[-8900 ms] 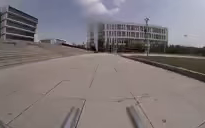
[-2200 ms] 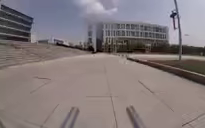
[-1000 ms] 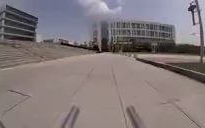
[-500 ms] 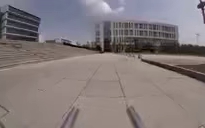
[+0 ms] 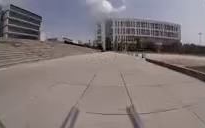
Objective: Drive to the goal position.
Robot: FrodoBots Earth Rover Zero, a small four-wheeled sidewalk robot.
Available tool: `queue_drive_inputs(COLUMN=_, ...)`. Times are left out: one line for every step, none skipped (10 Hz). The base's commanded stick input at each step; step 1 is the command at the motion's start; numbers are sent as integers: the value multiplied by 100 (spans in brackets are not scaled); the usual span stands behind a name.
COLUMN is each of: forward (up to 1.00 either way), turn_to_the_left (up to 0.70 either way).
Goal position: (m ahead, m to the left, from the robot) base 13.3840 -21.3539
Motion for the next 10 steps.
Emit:
queue_drive_inputs(forward=85, turn_to_the_left=0)
queue_drive_inputs(forward=85, turn_to_the_left=-21)
queue_drive_inputs(forward=85, turn_to_the_left=-34)
queue_drive_inputs(forward=85, turn_to_the_left=-34)
queue_drive_inputs(forward=85, turn_to_the_left=-34)
queue_drive_inputs(forward=85, turn_to_the_left=-34)
queue_drive_inputs(forward=85, turn_to_the_left=-34)
queue_drive_inputs(forward=85, turn_to_the_left=-34)
queue_drive_inputs(forward=85, turn_to_the_left=-24)
queue_drive_inputs(forward=85, turn_to_the_left=0)
